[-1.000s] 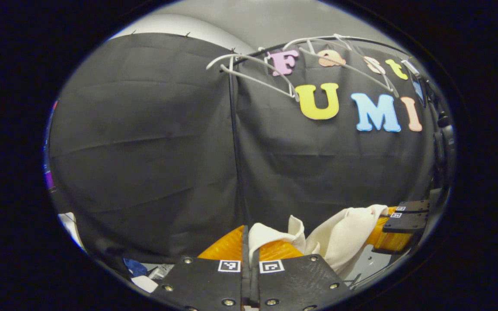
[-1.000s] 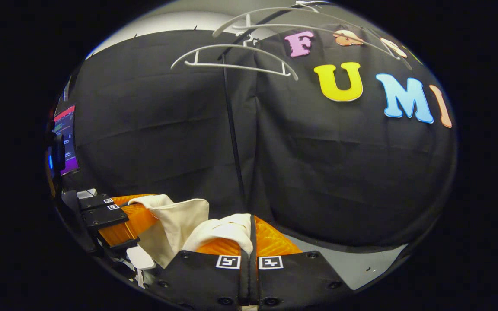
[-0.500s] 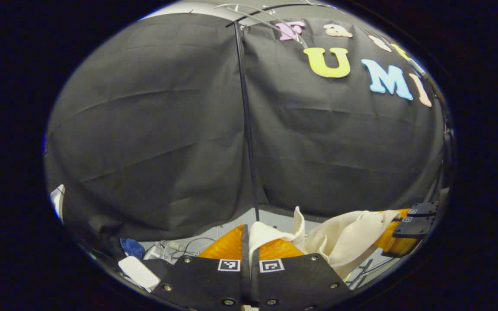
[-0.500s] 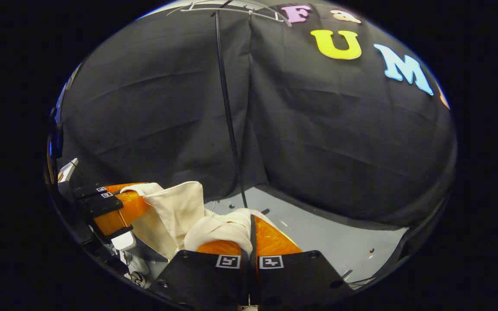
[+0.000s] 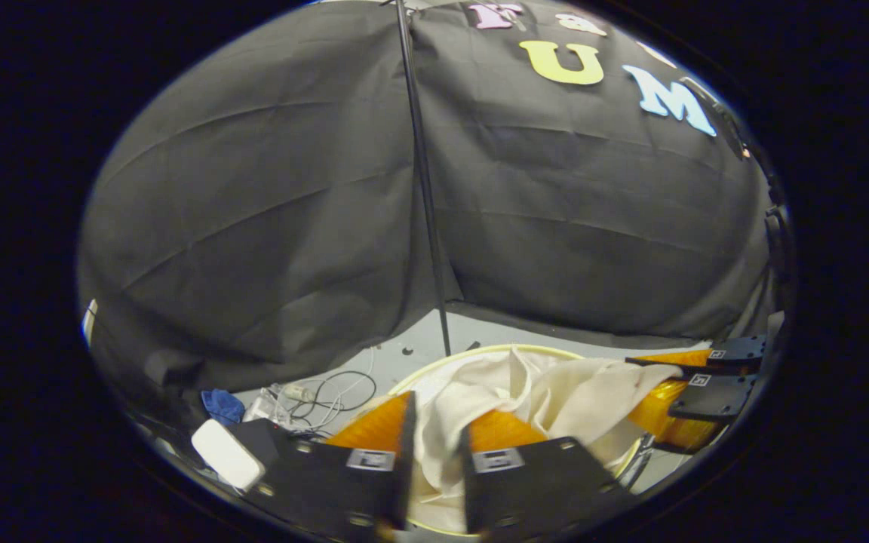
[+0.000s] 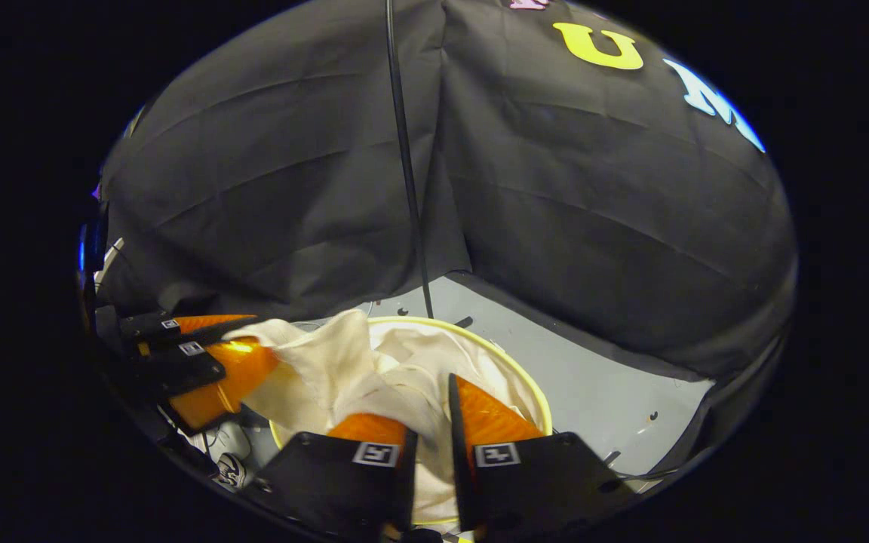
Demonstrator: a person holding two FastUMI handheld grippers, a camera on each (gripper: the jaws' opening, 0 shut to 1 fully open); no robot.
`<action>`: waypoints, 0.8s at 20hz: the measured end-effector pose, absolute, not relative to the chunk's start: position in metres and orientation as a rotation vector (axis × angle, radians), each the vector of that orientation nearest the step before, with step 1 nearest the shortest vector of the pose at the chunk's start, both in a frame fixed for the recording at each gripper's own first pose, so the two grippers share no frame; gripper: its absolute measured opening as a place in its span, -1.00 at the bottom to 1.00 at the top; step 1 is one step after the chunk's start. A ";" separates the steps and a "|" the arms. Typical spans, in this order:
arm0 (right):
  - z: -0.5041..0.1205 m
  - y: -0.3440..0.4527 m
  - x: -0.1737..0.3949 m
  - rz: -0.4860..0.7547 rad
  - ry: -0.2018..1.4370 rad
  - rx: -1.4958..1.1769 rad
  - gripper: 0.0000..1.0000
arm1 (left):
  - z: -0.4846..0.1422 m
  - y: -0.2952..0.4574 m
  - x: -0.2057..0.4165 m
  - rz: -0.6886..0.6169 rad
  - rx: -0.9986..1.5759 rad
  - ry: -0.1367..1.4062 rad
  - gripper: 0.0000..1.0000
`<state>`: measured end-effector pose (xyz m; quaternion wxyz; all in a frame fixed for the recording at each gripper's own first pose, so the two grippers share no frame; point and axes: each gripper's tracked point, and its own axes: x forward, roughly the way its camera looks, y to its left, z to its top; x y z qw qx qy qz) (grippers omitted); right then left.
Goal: Grasp the clothes on the hanger with both hands and then place them into the laundry hamper below.
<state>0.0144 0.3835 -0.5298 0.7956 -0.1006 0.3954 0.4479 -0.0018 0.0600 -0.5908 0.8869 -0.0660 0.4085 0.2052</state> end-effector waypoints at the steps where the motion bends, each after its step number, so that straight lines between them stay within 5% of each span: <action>1: -0.525 0.381 0.019 0.959 0.835 -0.215 -0.41 | -0.589 0.062 -0.007 0.433 -0.128 0.861 -0.02; 3: -0.513 0.378 0.020 0.945 0.797 -0.202 0.53 | -0.580 0.064 -0.011 0.438 -0.115 0.876 0.88; 4: -0.500 0.373 0.023 0.926 0.773 -0.202 1.00 | -0.564 0.066 -0.008 0.438 -0.112 0.836 0.88; 5: -0.489 0.369 0.026 0.911 0.755 -0.197 0.89 | -0.550 0.069 -0.001 0.431 -0.105 0.783 0.90; 16: -0.358 0.333 0.027 0.737 0.564 -0.110 0.93 | -0.402 0.073 0.011 0.286 -0.042 0.574 0.87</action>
